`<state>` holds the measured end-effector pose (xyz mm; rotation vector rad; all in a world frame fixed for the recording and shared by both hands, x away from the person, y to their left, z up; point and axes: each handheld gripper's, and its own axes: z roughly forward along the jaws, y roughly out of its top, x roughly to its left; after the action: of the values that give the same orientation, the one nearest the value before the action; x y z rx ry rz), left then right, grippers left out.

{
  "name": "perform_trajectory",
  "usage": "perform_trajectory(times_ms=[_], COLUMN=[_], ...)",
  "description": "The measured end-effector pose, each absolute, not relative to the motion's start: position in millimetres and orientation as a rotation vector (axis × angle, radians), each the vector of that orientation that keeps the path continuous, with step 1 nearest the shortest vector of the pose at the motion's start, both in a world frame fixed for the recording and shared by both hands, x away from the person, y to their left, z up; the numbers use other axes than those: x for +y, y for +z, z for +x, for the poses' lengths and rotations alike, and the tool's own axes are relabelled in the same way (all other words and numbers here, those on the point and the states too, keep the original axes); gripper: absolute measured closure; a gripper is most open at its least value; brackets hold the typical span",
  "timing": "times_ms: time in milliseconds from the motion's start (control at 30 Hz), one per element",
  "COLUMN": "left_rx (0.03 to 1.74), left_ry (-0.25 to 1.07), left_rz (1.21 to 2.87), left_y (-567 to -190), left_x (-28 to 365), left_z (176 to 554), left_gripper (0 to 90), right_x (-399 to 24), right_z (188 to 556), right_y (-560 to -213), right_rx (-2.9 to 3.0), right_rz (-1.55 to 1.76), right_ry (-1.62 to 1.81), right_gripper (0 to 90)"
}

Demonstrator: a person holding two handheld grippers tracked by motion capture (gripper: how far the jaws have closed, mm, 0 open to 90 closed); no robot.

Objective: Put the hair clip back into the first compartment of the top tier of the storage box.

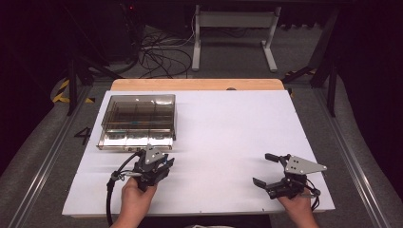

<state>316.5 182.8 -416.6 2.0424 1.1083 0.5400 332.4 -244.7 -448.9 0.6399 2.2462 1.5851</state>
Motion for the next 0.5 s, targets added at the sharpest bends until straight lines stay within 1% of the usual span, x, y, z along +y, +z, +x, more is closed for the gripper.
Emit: perform_trajectory(times_ms=[500], left_rx=[1.081], left_ry=[0.584], left_rz=[1.954], left_y=[-398.9], left_x=[195.2], left_z=[308.6], left_gripper=[71.3], right_x=[-244.5], right_z=[332.5], right_y=[-449.2], right_rx=[2.247], right_rz=[0.64], right_ry=[1.583], right_gripper=[3.4])
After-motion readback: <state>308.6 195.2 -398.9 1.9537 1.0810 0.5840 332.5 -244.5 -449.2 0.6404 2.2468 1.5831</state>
